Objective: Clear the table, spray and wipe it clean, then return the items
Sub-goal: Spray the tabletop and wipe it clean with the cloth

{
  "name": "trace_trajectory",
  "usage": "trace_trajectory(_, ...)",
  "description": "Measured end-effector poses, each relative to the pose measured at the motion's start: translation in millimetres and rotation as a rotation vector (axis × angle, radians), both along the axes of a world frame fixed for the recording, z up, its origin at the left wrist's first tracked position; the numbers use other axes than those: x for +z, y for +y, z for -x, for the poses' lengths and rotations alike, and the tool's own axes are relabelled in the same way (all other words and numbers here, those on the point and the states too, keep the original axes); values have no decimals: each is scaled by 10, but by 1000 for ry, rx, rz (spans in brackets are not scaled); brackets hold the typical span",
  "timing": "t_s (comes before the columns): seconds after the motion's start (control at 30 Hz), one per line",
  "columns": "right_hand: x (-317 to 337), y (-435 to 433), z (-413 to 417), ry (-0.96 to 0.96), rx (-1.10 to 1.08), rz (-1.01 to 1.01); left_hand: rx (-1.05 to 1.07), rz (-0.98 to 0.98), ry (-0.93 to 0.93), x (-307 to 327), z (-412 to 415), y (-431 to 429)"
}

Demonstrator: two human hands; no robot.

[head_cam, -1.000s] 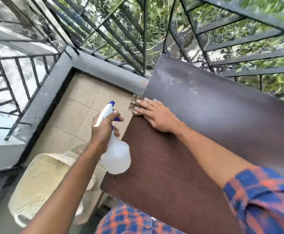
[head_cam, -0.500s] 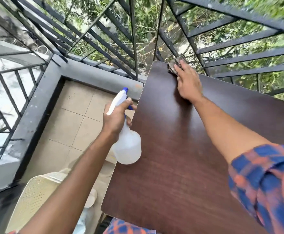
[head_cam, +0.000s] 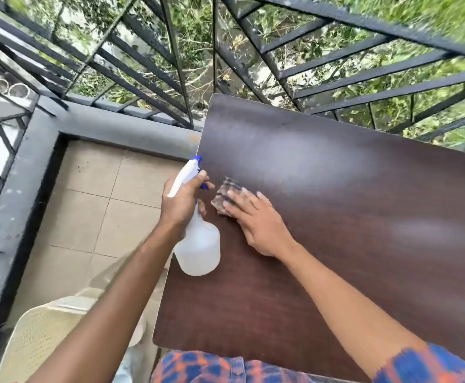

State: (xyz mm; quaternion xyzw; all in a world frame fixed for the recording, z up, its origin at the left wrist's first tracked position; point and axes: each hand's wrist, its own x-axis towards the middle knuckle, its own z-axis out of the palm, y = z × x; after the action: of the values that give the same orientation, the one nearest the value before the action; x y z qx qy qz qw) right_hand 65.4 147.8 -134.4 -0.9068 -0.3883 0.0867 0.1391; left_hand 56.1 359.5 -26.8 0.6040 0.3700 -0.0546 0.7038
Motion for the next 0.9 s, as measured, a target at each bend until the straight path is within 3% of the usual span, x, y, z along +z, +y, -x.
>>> trace_trajectory(0.07, -19, -376, 15, -14, 76, 7, -40, -15, 8, -8, 1, -56)
trace_trajectory(0.1, -1, -565, -76, -19, 2, 24, -60, -20, 8, -9, 6, -79)
trace_trajectory(0.27, 199, -974, -813, 57, -899, 42, -111, -7, -16, 21, 50, -176)
trace_trajectory(0.33, 256, -611, -877, 85, -1062, 37, -114, 0, -12, 12, 52, -207)
trace_trajectory(0.4, 246, -203, -660, 76, -856, 55, -119, -9, 1, -4, 37, -250)
trace_trajectory(0.5, 144, 35, -21, 65, -203, 54, -107, 12, -9, -18, -6, -313)
trace_trajectory(0.57, 48, -228, 95, 23, -48, 5, -113, 27, -24, -41, -49, -332)
trace_trajectory(0.63, 9, -572, -56, -13, -220, 4, -129, 10, -1, -78, -116, -310)
trace_trajectory(0.77, 58, -1186, -779, -9, -822, 51, -118, 1, 32, -130, -284, -219)
trace_trajectory(0.9, 79, -986, -1461, 48, -1287, 51, -77, 3, 16, -114, -463, -104)
